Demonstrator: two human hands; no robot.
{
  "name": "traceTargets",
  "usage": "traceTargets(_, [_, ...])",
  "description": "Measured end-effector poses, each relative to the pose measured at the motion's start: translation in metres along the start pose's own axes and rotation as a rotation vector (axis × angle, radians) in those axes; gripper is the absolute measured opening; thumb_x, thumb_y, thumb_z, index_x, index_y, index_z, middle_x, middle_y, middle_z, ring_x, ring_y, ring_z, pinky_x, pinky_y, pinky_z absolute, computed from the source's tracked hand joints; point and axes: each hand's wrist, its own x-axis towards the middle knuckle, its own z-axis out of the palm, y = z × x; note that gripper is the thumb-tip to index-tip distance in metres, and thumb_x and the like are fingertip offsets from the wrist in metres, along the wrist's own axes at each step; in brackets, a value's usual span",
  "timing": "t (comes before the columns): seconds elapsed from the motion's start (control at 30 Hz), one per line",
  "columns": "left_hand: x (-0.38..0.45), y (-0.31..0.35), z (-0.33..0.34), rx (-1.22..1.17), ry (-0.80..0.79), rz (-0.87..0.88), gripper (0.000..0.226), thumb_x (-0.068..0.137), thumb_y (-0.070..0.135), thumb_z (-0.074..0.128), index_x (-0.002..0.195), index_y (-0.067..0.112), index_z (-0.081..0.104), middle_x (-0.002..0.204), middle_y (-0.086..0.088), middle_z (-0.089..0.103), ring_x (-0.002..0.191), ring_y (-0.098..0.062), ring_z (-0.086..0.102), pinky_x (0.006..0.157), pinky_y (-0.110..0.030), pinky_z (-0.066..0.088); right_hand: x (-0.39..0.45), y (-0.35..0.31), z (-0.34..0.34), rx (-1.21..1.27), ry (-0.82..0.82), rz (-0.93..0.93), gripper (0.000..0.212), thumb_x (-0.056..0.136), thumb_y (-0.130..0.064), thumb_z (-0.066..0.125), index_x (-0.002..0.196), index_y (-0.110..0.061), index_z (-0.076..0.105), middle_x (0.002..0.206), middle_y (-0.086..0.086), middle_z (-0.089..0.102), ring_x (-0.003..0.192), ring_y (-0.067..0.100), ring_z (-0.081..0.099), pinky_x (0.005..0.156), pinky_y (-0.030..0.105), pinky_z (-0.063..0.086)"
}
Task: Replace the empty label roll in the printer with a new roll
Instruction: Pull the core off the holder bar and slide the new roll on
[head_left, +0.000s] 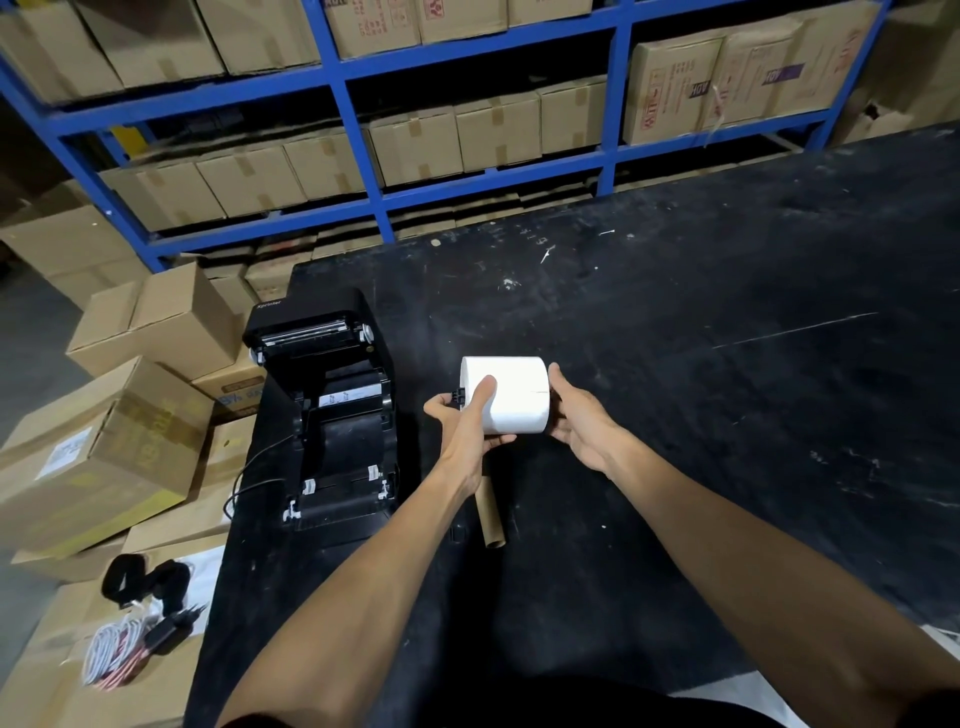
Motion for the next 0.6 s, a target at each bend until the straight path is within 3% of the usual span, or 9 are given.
traceTargets(0.1, [0.000, 0.003, 0.005, 0.006, -0.007, 0.009, 0.067, 0.077, 0.052, 0.074, 0.114, 0.032, 0.023, 0.114, -0.006, 0.053, 0.089, -0.021, 0.067, 0.064, -0.030, 0.060, -0.003, 0.001, 0.002, -0.001, -0.100, 0.064, 0.078, 0.080, -0.080, 0.049, 0.139, -0.029, 0.047, 0.130, 0.006, 0.065, 0.117, 0.030, 0.061, 0.106, 0.042, 0.044])
traceTargets(0.17, [0.000, 0.004, 0.009, 0.017, -0.003, 0.013, 0.067, 0.076, 0.053, 0.074, 0.113, 0.032, 0.023, 0.112, -0.005, 0.054, 0.082, -0.019, 0.068, 0.063, -0.029, 0.060, -0.002, 0.004, 0.004, 0.004, -0.120, 0.062, 0.083, 0.074, -0.084, 0.051, 0.138, -0.032, 0.043, 0.133, 0.008, 0.062, 0.117, 0.034, 0.061, 0.108, 0.047, 0.043])
traceTargets(0.27, [0.003, 0.008, 0.013, 0.050, -0.022, 0.007, 0.068, 0.074, 0.056, 0.073, 0.114, 0.032, 0.022, 0.112, -0.005, 0.054, 0.087, -0.019, 0.066, 0.069, -0.033, 0.060, 0.001, 0.005, 0.006, 0.091, -0.077, 0.009, 0.071, 0.072, -0.075, 0.064, 0.127, -0.033, 0.048, 0.131, 0.008, 0.062, 0.112, 0.032, 0.065, 0.101, 0.051, 0.050])
traceTargets(0.37, [0.005, 0.013, 0.013, 0.128, -0.096, -0.046, 0.079, 0.070, 0.060, 0.073, 0.120, 0.031, 0.019, 0.118, -0.005, 0.049, 0.107, -0.023, 0.057, 0.092, -0.045, 0.056, 0.001, 0.004, 0.012, 0.208, -0.001, -0.011, 0.072, 0.069, -0.070, 0.070, 0.125, -0.031, 0.048, 0.125, 0.009, 0.062, 0.111, 0.033, 0.063, 0.092, 0.056, 0.055])
traceTargets(0.47, [0.004, 0.015, 0.001, 0.137, -0.200, -0.072, 0.080, 0.074, 0.055, 0.073, 0.128, 0.030, 0.019, 0.120, -0.004, 0.050, 0.109, -0.024, 0.058, 0.090, -0.043, 0.058, 0.001, 0.005, 0.013, 0.332, 0.040, 0.000, 0.073, 0.074, -0.063, 0.070, 0.132, -0.027, 0.043, 0.124, 0.010, 0.060, 0.110, 0.035, 0.063, 0.088, 0.057, 0.057])
traceTargets(0.53, [0.006, 0.012, -0.018, 0.064, -0.212, -0.100, 0.069, 0.083, 0.054, 0.068, 0.132, 0.031, 0.025, 0.118, -0.010, 0.058, 0.103, -0.028, 0.062, 0.094, -0.046, 0.056, 0.000, 0.007, 0.011, 0.379, 0.037, -0.005, 0.072, 0.078, -0.059, 0.069, 0.134, -0.025, 0.041, 0.126, 0.009, 0.060, 0.111, 0.034, 0.063, 0.085, 0.054, 0.059])
traceTargets(0.6, [0.004, 0.000, -0.040, 0.134, -0.120, -0.119, 0.048, 0.092, 0.051, 0.060, 0.126, 0.024, 0.039, 0.112, -0.012, 0.059, 0.094, -0.030, 0.061, 0.094, -0.044, 0.053, -0.001, 0.011, 0.005, 0.373, 0.051, -0.006, 0.068, 0.081, -0.057, 0.068, 0.134, -0.024, 0.040, 0.127, 0.008, 0.059, 0.111, 0.031, 0.063, 0.081, 0.051, 0.060])
